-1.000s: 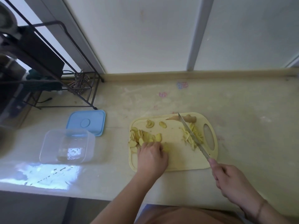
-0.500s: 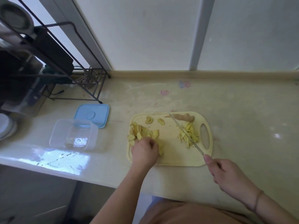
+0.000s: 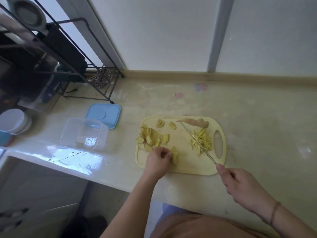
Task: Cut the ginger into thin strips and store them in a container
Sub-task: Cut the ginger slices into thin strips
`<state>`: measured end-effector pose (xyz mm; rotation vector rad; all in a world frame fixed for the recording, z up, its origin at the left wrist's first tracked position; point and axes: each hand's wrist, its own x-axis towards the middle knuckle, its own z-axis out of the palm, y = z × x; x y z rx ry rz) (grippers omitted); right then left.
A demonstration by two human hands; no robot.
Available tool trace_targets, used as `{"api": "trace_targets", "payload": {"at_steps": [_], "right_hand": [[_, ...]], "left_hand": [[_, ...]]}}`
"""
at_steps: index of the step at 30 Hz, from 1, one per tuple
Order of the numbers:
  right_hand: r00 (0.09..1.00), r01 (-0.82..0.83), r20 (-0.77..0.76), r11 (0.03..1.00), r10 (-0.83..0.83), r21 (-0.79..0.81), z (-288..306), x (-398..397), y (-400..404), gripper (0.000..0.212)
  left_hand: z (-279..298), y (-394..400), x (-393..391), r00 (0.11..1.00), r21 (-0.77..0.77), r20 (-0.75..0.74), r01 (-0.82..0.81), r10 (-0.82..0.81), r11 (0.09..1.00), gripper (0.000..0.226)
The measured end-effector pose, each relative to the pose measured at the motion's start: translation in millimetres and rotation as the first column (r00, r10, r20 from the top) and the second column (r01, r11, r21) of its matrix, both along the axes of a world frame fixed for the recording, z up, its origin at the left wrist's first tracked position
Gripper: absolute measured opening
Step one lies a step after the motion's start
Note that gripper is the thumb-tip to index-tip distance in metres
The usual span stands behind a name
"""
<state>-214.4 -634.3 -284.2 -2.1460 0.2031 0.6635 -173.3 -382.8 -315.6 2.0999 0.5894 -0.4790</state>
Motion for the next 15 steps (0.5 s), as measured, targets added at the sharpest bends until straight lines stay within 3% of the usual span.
{"api": "trace_targets", "payload": {"at_steps": [2, 6, 8, 11, 15], "right_hand": [[1.0, 0.002, -0.005, 1.0, -0.002, -0.008, -1, 0, -1, 0.071], [1.0, 0.0, -0.01, 1.0, 0.0, -0.02, -1, 1, -4, 0.091], [1.0, 0.01, -0.005, 1.0, -0.01, -0.027, -2, 2, -6, 0.098], [1.0, 0.021, -0.009, 1.0, -0.021, -0.018, -1, 2, -6, 0.1], [1.0, 0.018, -0.019, 1.0, -0.018, -0.012, -1, 1, -3, 0.099]], "left_hand": [[-1, -11, 0, 0.999, 0.03, 0.021, 0.032, -0.033, 0.999, 0.012], [-5, -12, -13, 0.966, 0.326, 0.213, 0.072, -0.147, 0.943, 0.02], [-4, -8, -19, 0.955, 0.39, 0.261, 0.03, -0.141, 0.92, 0.025], [-3, -7, -19, 0.961, 0.463, 0.179, 0.109, -0.213, 0.88, 0.037], [-3, -15, -9, 0.942, 0.576, 0.072, 0.229, -0.328, 0.785, 0.021]]}}
